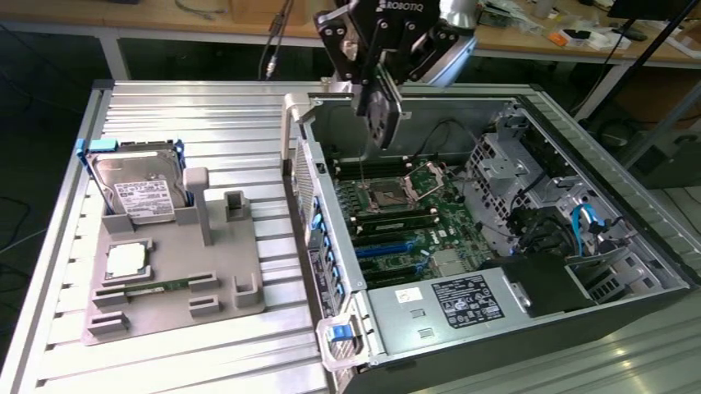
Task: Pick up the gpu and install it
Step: 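Pick up the gpu and move the gpu toward the slot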
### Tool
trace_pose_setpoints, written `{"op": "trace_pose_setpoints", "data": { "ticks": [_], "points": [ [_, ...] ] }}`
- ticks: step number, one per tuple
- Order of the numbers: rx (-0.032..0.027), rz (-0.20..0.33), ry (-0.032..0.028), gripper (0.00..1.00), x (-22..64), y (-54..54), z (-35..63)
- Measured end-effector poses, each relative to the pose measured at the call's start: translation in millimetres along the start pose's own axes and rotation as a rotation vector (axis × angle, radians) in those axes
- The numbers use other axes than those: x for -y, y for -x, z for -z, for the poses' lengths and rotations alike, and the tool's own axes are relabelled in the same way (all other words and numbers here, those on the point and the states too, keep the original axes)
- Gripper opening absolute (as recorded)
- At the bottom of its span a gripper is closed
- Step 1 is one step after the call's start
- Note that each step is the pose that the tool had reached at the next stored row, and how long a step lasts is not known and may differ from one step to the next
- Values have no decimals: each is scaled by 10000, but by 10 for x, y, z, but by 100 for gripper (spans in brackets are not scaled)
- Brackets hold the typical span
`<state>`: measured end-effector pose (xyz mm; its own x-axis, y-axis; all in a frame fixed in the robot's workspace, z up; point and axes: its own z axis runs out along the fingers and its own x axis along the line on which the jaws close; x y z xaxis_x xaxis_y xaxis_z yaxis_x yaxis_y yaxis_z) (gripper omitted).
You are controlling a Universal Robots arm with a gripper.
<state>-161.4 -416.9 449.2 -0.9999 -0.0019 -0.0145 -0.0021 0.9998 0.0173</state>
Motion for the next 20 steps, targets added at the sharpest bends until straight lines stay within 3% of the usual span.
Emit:
{"op": "trace_pose_setpoints", "data": {
  "ticks": [7,9,20],
  "points": [
    [0,-1,1,29,2,297,-5],
    [-1,-1,0,29,2,428,-6],
    [0,-1,0,29,4,862,-12]
  ]
}}
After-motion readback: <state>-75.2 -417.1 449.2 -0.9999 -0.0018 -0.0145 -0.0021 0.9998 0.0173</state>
